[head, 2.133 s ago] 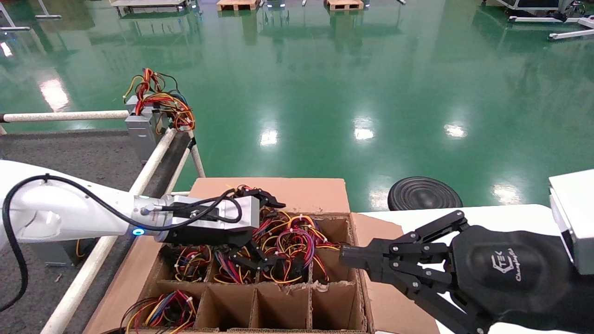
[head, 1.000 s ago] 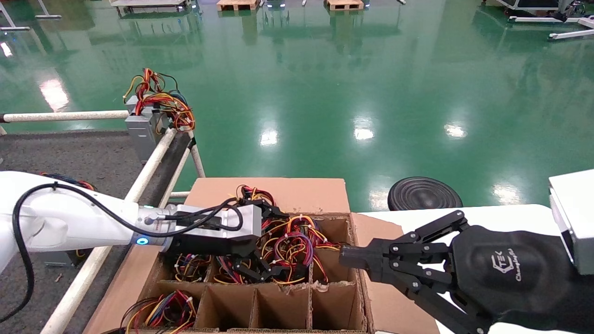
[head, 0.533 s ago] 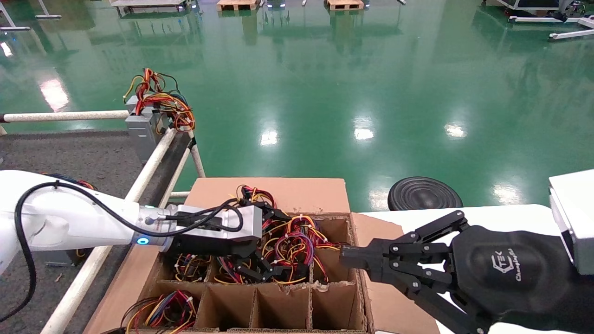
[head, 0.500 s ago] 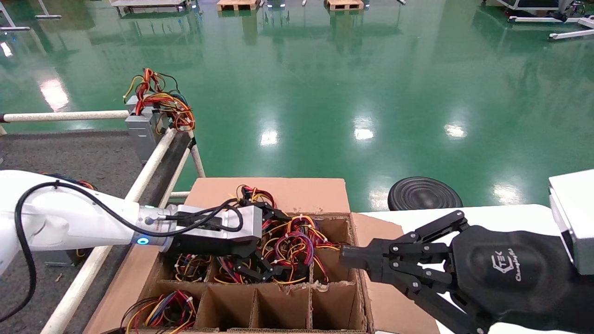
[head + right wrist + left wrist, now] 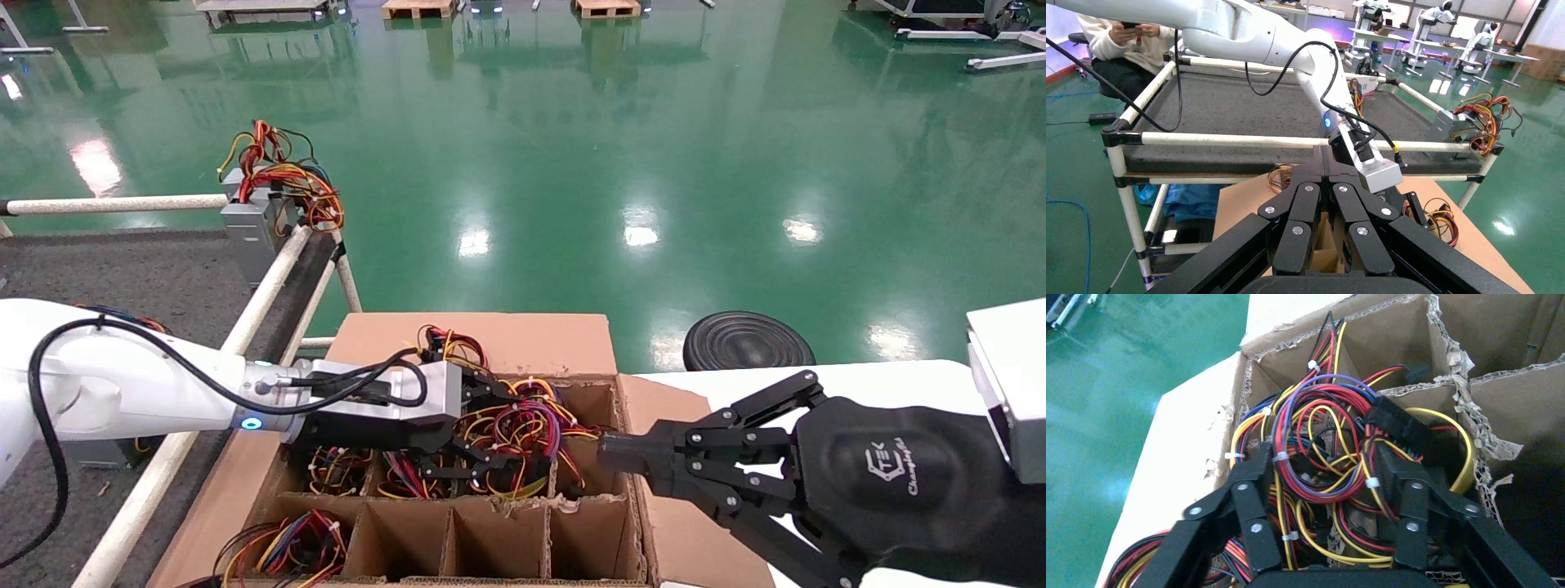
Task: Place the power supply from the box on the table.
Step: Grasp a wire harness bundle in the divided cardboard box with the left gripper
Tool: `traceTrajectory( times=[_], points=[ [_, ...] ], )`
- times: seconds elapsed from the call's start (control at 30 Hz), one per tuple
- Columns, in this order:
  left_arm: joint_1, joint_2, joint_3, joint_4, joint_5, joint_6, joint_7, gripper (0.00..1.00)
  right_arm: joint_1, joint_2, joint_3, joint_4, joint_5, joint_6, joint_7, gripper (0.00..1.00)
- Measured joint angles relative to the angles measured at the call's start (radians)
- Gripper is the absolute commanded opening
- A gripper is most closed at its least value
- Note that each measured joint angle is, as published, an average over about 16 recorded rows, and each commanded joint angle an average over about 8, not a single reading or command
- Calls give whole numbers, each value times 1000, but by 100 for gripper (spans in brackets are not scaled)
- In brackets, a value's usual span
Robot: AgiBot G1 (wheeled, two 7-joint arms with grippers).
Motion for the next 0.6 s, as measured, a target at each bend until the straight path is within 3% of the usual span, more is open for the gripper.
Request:
traceTrajectory(
  times=[0.6],
  points=[
    [0,18,-4,64,-22,40,31,0,0,0,0,0,0,0,0,0]
  ],
)
